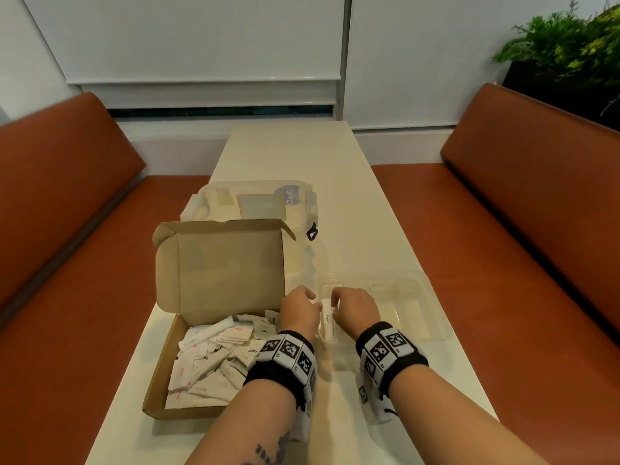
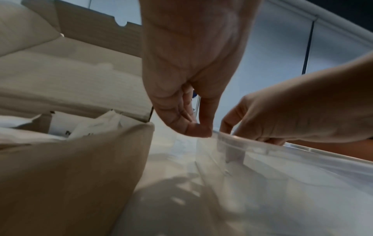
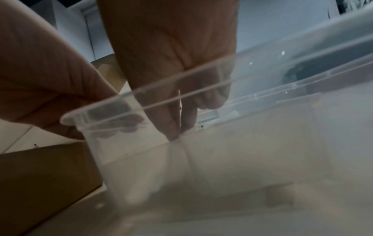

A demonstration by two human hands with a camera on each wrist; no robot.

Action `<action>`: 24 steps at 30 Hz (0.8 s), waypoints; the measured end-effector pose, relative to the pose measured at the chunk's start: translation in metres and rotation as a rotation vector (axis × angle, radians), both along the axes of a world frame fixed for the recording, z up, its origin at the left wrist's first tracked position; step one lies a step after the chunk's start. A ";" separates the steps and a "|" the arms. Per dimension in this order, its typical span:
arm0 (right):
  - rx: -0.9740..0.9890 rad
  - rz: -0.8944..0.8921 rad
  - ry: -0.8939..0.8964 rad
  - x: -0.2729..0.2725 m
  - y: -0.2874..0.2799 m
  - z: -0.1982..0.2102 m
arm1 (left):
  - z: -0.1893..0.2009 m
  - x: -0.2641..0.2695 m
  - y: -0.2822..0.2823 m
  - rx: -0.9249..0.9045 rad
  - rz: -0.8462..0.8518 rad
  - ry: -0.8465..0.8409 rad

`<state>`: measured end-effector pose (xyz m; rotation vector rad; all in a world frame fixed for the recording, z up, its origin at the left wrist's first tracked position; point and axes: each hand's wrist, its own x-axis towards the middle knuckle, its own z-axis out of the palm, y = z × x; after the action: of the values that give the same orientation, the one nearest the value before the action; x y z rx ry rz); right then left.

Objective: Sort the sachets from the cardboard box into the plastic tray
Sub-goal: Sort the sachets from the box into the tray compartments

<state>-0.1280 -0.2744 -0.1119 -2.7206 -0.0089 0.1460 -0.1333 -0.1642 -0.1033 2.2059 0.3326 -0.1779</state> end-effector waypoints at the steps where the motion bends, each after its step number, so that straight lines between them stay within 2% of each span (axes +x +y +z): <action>1: -0.029 0.006 -0.010 0.000 0.000 0.000 | 0.000 0.000 0.000 -0.001 -0.002 0.001; 8: -0.354 0.151 -0.034 0.001 -0.001 0.004 | -0.001 0.002 0.000 -0.020 -0.006 -0.002; 11: -0.463 0.151 -0.063 0.001 -0.002 0.008 | -0.001 0.002 0.000 -0.024 -0.007 0.001; 24: -0.540 0.137 -0.058 0.000 -0.007 0.012 | -0.002 0.002 0.000 -0.022 -0.016 -0.006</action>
<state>-0.1279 -0.2817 -0.1002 -3.2633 -0.2006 0.1218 -0.1310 -0.1645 -0.1058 2.1877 0.3088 -0.1830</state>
